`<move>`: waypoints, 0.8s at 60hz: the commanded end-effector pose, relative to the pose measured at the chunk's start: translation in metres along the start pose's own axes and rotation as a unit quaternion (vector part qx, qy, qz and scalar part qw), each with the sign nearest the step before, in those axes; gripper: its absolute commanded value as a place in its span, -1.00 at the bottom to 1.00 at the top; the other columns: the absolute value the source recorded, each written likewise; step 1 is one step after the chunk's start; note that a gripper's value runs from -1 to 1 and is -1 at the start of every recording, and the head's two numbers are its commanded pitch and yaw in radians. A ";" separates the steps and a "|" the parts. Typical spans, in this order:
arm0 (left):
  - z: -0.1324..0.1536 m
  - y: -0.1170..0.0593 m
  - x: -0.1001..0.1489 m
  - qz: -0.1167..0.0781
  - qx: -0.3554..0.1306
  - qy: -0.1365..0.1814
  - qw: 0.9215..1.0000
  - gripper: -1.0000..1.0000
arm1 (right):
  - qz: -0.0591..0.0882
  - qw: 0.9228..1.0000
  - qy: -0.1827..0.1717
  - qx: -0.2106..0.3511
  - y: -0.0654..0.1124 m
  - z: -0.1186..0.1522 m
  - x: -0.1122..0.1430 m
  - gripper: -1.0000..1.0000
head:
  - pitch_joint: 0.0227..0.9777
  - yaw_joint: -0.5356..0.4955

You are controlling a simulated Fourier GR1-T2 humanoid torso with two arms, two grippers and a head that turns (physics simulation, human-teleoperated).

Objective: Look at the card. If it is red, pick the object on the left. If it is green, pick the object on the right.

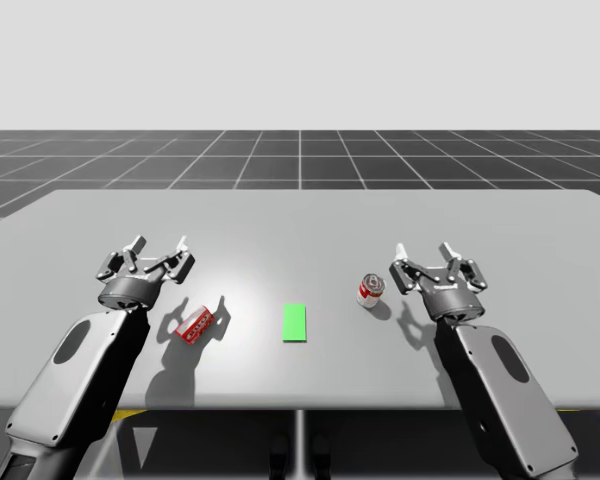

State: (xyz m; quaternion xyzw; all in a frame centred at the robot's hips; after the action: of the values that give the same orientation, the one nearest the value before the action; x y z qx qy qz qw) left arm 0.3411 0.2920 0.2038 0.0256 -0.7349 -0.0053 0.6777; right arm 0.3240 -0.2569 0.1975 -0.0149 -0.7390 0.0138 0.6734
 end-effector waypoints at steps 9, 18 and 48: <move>0.000 -0.001 0.000 -0.003 0.000 -0.001 1.000 -1.00 | -0.013 1.000 -0.006 -0.015 -0.001 0.000 0.003 -1.00 | -0.85 0.03; 0.000 -0.001 -0.001 -0.003 -0.001 -0.002 1.000 -1.00 | -0.012 1.000 0.007 -0.020 -0.003 -0.002 0.001 -1.00 | -0.68 0.02; -0.001 0.000 0.000 -0.007 -0.008 -0.008 1.000 -1.00 | -0.002 1.000 0.004 -0.021 -0.002 -0.003 0.000 -1.00 | 0.28 0.04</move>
State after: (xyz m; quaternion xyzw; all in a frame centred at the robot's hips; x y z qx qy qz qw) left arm 0.3411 0.2925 0.2037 0.0258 -0.7394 -0.0135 0.6726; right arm 0.3269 -0.2589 0.1979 -0.0257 -0.7364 -0.0045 0.6760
